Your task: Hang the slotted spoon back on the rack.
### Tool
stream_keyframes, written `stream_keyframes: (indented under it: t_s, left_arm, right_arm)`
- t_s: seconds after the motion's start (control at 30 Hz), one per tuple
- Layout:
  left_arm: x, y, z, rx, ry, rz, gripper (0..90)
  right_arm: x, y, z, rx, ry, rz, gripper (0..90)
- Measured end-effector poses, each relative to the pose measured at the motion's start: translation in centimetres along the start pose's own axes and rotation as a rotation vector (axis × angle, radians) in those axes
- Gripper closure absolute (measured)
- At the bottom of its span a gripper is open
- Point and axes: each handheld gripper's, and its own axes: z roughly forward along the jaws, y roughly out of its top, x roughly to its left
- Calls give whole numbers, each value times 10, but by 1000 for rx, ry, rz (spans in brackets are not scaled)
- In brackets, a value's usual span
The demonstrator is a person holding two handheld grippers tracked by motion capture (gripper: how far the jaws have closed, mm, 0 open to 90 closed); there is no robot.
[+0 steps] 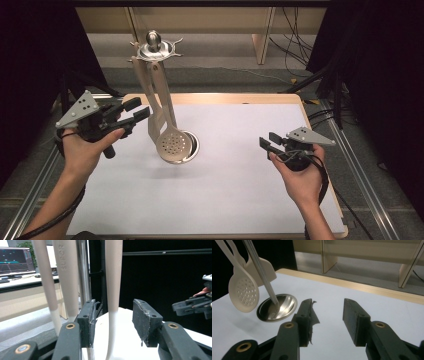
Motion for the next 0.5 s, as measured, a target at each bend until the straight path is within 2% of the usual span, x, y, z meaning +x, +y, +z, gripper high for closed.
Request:
stream_keyframes:
  t_s: [0.37,0.43,0.5]
  left_arm:
    - [6,-23,-7,28,30,-21,528]
    - [7,-26,-7,33,34,-21,527]
    - [7,-28,-8,37,40,-29,527]
  right_arm:
    - [0,0,0,3,2,3,603]
    - [2,-1,-1,11,4,28,603]
    - [2,-1,-1,13,5,31,603]
